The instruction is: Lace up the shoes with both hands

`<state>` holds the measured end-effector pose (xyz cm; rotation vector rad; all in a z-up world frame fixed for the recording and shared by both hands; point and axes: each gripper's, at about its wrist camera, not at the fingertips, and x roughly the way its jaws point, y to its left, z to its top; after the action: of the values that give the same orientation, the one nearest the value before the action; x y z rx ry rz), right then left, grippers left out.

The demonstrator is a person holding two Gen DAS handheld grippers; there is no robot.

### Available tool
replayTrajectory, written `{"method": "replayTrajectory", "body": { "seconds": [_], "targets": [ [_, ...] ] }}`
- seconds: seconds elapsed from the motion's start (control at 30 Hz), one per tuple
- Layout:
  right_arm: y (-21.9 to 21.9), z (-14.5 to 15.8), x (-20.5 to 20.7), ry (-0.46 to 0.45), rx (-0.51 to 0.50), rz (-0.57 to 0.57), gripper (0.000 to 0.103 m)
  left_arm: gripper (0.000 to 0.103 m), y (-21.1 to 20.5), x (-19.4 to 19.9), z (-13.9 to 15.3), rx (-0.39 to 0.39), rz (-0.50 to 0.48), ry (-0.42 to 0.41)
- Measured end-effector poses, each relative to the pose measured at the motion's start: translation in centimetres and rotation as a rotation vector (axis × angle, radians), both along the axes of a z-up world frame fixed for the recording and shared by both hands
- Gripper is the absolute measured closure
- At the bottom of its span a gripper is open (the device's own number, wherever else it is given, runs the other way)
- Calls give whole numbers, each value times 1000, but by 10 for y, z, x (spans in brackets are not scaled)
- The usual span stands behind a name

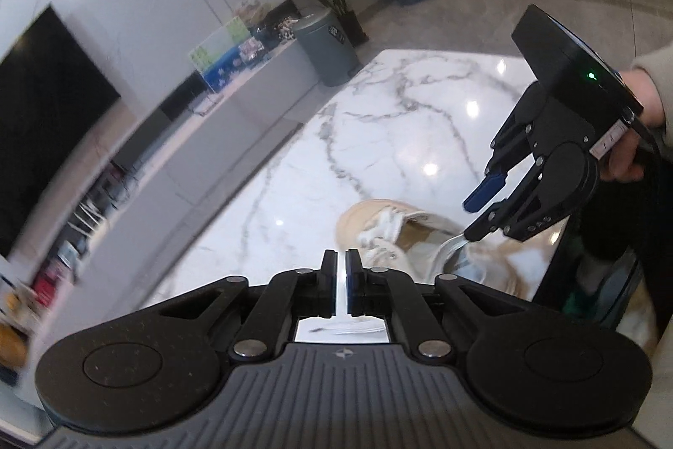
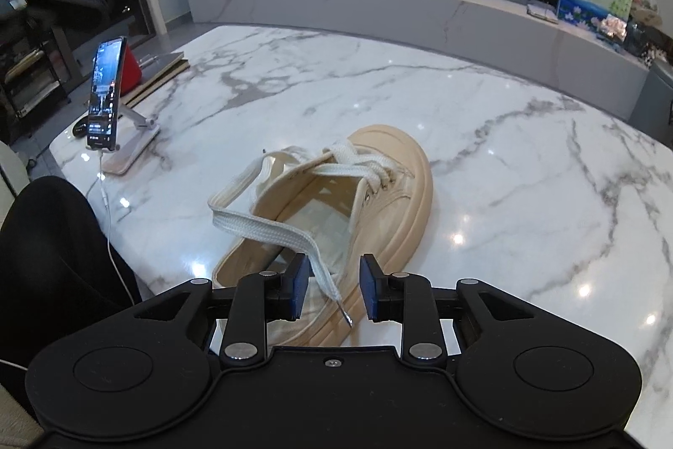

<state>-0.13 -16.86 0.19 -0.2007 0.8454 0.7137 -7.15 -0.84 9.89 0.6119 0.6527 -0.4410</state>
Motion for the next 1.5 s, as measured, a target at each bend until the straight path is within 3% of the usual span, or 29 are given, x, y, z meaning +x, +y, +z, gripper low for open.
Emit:
{"method": "replayTrajectory", "body": {
  "seconds": [0.23, 0.3, 0.37, 0.7, 0.83, 0.93, 1.17, 1.3, 1.5],
  "targets": [
    [-2, -8, 3, 82, 49, 1, 79, 74, 13, 9, -13, -142, 54, 58],
    [-1, -10, 3, 93, 52, 0, 96, 73, 20, 11, -17, -170, 82, 72],
    [-1, -10, 3, 96, 51, -2, 101, 72, 29, 14, -20, -199, 121, 84],
    [20, 30, -5, 29, 131, 124, 101, 71, 63, 37, -34, -146, 259, 127],
    [48, 35, -6, 21, 132, 228, 101, 71, 79, 54, -45, -209, 335, 184],
    [66, 27, -4, 24, 102, 272, 101, 71, 90, 70, -56, -281, 403, 237],
    [99, 0, 5, 22, 23, 355, 101, 71, 102, 106, -90, -370, 527, 366],
    [112, -15, 11, 6, -6, 392, 101, 66, 105, 127, -112, -429, 611, 447],
    [124, -33, 13, 12, -17, 463, 100, 66, 103, 146, -132, -394, 655, 497]
  ]
}}
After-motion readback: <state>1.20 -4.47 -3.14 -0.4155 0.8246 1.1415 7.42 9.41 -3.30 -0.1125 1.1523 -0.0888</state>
